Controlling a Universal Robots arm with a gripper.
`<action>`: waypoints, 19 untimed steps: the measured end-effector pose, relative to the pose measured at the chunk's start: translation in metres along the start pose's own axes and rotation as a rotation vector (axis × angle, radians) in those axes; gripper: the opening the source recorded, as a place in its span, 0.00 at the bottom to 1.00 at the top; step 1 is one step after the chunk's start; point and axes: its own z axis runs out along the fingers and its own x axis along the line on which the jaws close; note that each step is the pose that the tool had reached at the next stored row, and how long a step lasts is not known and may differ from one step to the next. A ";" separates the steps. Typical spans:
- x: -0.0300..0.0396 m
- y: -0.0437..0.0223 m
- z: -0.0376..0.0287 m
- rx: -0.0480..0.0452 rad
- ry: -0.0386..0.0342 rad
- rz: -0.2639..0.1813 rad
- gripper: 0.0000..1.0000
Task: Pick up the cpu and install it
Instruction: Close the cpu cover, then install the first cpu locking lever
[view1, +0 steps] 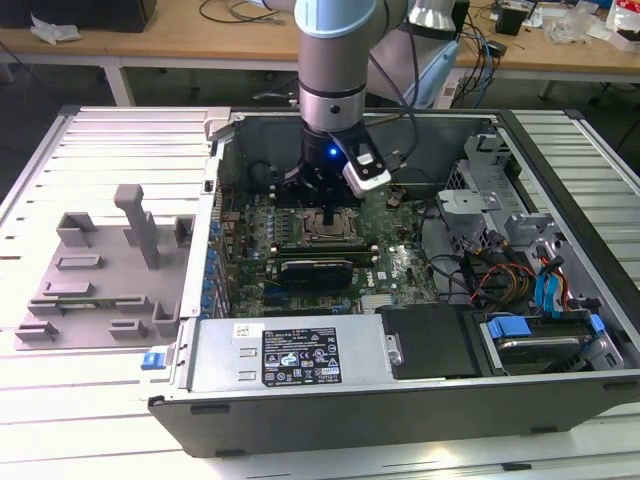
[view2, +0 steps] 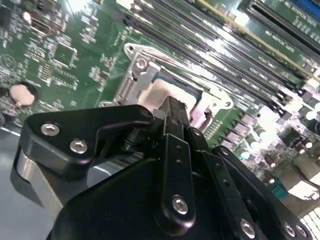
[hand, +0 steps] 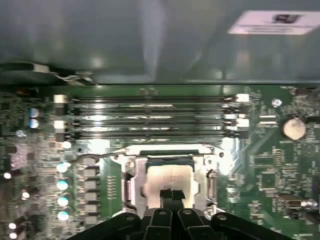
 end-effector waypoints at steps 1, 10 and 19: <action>-0.0003 -0.0001 -0.0020 0.0001 0.0000 0.000 0.11; -0.0013 -0.0004 -0.0221 -0.0002 -0.0001 0.000 0.11; -0.0014 -0.0005 -0.0231 -0.0002 0.0000 0.000 0.11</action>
